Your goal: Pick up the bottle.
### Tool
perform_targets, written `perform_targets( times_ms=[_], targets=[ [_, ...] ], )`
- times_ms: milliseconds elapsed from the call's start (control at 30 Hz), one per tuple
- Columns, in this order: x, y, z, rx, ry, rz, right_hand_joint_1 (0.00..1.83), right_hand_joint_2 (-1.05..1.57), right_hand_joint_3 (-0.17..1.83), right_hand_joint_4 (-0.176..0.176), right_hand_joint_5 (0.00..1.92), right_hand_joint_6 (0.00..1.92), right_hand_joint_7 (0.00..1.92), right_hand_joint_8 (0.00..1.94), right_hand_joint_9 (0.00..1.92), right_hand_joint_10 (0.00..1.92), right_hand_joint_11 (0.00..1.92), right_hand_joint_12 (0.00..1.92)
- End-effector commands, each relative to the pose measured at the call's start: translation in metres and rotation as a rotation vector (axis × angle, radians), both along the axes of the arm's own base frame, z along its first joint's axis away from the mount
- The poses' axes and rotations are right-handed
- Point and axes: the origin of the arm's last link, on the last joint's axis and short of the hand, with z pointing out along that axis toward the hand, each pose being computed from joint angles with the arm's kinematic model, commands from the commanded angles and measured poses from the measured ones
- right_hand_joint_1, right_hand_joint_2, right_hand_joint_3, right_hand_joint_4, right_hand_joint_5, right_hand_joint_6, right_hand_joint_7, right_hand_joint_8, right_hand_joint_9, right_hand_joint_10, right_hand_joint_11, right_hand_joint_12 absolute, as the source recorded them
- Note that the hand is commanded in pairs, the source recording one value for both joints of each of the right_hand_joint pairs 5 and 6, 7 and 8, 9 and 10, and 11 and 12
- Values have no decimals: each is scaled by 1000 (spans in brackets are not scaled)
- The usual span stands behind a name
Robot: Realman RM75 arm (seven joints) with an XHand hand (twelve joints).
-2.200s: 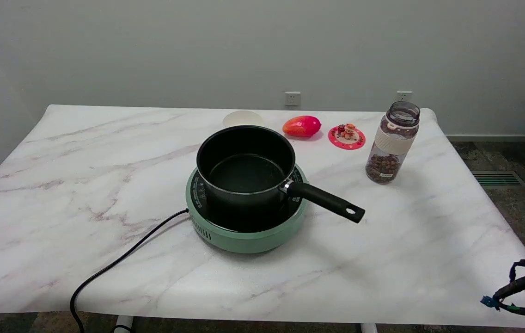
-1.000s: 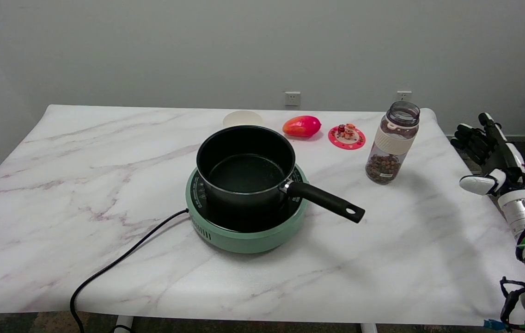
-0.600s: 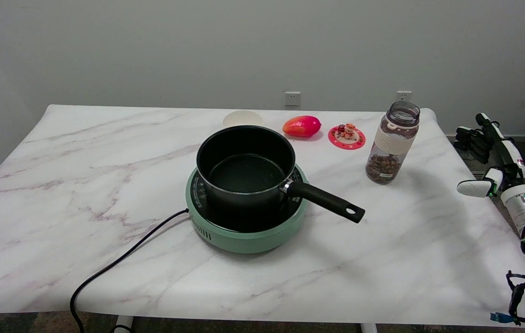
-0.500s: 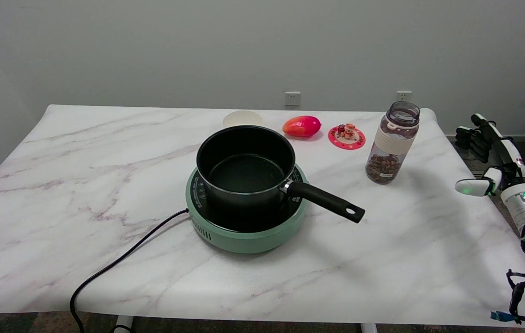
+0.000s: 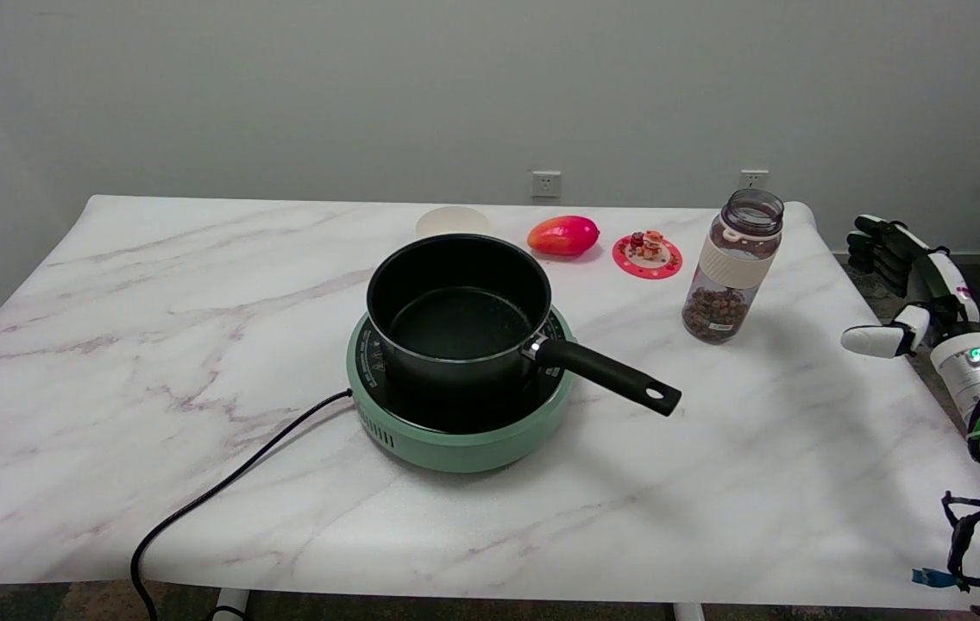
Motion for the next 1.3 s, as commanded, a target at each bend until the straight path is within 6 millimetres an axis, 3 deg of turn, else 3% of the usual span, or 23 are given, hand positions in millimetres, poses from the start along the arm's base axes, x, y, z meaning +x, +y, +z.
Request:
perform_targets(
  times_ms=[33, 567, 767, 1300],
  targets=[
    [0, -23, -11, 37, -35, 1, 1220, -855, 1033, 0, 334, 334, 391, 391, 358, 358, 358, 358],
    [-17, -87, -55, 161, -115, 29, 1230, -899, 1073, 0, 322, 322, 394, 394, 352, 352, 353, 353],
    [-23, -99, -70, 180, -139, 26, 1221, -921, 1081, 0, 308, 308, 395, 395, 346, 346, 342, 342],
    [-26, -117, -86, 197, -168, 38, 1210, -933, 1071, 0, 295, 295, 392, 392, 334, 334, 321, 321]
  ],
)
